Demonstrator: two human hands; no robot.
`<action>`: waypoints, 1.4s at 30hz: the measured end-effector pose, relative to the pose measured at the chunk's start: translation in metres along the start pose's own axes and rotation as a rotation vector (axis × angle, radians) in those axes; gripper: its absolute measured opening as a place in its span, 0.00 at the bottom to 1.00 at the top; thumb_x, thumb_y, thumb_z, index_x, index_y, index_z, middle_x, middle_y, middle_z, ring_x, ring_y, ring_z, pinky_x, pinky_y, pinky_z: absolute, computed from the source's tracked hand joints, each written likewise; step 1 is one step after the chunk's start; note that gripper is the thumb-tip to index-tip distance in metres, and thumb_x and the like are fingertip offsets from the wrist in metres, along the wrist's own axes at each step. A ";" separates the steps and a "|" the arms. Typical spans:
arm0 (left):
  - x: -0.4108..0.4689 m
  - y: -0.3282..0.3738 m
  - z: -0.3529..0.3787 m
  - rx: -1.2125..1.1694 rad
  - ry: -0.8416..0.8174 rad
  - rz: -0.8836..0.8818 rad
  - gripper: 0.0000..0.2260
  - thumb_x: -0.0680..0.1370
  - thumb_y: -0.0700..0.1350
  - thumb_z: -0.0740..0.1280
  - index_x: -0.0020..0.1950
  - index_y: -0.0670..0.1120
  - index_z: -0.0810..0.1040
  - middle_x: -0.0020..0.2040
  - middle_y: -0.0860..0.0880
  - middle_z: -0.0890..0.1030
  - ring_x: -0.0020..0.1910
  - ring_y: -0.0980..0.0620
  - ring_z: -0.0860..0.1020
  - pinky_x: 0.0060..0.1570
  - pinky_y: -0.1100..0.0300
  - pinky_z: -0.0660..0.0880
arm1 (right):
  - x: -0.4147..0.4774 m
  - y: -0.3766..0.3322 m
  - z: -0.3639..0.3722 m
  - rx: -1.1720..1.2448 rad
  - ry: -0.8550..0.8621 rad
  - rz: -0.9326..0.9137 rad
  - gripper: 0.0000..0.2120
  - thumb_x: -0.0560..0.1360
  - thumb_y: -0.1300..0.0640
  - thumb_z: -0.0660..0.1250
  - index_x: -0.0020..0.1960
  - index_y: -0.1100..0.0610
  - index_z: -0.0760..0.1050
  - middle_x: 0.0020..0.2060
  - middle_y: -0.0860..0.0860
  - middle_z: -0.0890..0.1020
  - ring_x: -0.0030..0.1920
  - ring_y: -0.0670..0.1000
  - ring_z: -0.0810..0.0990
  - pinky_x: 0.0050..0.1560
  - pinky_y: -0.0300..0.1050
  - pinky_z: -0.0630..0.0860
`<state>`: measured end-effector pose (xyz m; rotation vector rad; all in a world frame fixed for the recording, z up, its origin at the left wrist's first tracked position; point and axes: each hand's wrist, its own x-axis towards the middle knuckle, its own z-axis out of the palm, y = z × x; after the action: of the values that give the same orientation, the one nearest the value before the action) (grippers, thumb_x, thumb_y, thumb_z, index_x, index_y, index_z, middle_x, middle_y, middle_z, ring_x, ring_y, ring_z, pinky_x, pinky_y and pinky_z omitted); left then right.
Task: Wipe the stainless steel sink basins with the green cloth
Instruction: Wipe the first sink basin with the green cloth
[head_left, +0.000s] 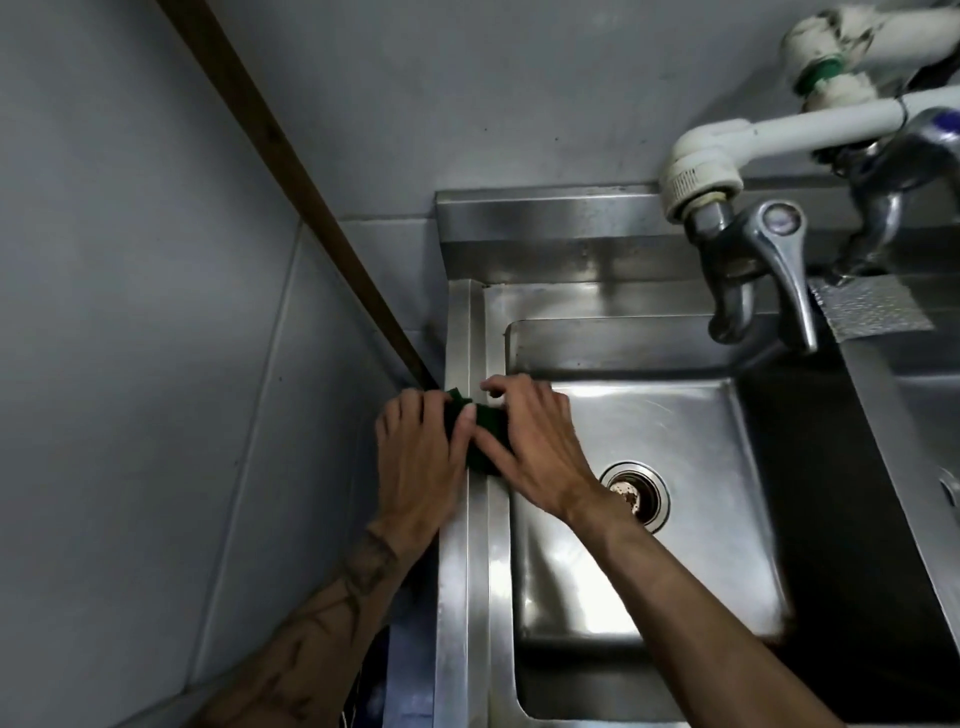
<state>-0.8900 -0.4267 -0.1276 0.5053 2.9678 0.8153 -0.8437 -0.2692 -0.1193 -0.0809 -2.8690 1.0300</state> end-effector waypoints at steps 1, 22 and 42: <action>0.006 0.000 0.000 0.012 -0.009 0.030 0.24 0.85 0.64 0.50 0.56 0.47 0.75 0.52 0.47 0.74 0.52 0.48 0.71 0.54 0.50 0.69 | -0.002 0.003 0.001 0.017 0.047 0.050 0.18 0.82 0.43 0.62 0.67 0.49 0.68 0.60 0.48 0.73 0.60 0.51 0.72 0.59 0.48 0.65; 0.001 0.009 0.007 0.267 -0.174 0.311 0.18 0.85 0.59 0.56 0.63 0.48 0.77 0.57 0.44 0.76 0.55 0.42 0.74 0.53 0.44 0.73 | -0.194 0.017 -0.032 -0.032 0.346 0.534 0.14 0.82 0.50 0.62 0.68 0.48 0.74 0.63 0.44 0.75 0.63 0.47 0.74 0.62 0.44 0.65; -0.273 0.024 -0.013 0.275 -0.142 -0.044 0.16 0.87 0.56 0.57 0.61 0.47 0.77 0.52 0.43 0.75 0.49 0.43 0.73 0.44 0.44 0.77 | -0.337 0.096 -0.097 -0.488 0.211 0.694 0.25 0.78 0.40 0.55 0.70 0.49 0.73 0.67 0.52 0.77 0.68 0.56 0.73 0.73 0.59 0.62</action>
<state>-0.6251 -0.4995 -0.1220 0.4818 2.9585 0.3515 -0.4970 -0.1608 -0.1289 -1.1960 -2.8498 0.2995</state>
